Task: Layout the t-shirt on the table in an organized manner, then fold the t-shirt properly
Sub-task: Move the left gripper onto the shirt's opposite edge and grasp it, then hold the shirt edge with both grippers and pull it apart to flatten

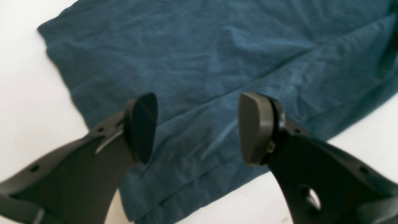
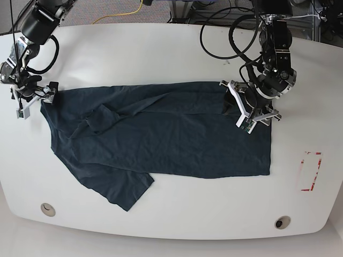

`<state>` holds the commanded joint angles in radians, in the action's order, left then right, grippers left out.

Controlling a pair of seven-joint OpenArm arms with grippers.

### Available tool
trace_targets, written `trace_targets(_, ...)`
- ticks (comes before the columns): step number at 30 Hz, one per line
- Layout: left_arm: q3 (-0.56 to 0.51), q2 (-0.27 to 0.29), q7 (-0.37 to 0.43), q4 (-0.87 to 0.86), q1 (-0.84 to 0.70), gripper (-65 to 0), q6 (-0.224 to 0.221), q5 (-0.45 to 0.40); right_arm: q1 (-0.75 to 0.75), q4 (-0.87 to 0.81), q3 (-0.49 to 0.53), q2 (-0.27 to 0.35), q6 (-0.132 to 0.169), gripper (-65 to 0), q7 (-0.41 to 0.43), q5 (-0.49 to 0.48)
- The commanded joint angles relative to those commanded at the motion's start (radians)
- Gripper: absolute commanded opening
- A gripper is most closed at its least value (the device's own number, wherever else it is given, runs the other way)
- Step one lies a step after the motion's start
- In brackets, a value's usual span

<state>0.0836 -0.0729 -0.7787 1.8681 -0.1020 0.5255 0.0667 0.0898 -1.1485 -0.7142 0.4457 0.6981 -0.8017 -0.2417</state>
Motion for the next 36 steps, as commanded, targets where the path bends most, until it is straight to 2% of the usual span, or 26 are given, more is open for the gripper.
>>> trace_targets(5,0.043,0.000,-0.028,0.000,0.000,-26.5,0.003,0.002,-0.002,0.002,0.000,-0.003,0.000,-17.6,0.000,0.000)
trace_targets(8,0.078,0.005,-0.069,0.000,0.009,-26.5,0.035,0.018,-0.002,0.003,0.000,-0.017,0.000,-25.5,0.000,0.000)
trace_targets(11,0.141,0.005,-0.104,0.000,0.020,-26.5,0.071,0.083,-0.002,0.002,0.002,-0.018,0.000,-39.8,0.000,0.002)
trace_targets(12,0.170,0.005,-0.118,0.000,0.025,-26.5,0.077,0.114,-0.002,0.002,0.002,-0.021,0.000,-46.5,0.000,0.003)
trace_targets(14,0.206,0.002,-0.137,-0.002,0.028,-26.5,0.081,0.149,-0.002,0.002,0.002,-0.021,0.000,-53.9,0.000,0.005)
trace_targets(15,0.233,0.000,-0.157,-0.002,0.031,-26.5,0.081,0.184,-0.003,0.002,0.003,-0.021,0.000,-60.1,0.000,0.006)
trace_targets(24,0.377,-0.006,-0.282,-0.003,0.040,-26.5,0.084,0.292,-0.015,-0.002,0.003,-0.023,0.000,-59.6,-0.002,0.000)
trace_targets(36,0.445,-0.066,-0.292,-0.074,-0.006,-26.2,0.084,0.319,-0.017,-0.003,0.003,-0.023,0.000,-59.5,-0.002,0.000)
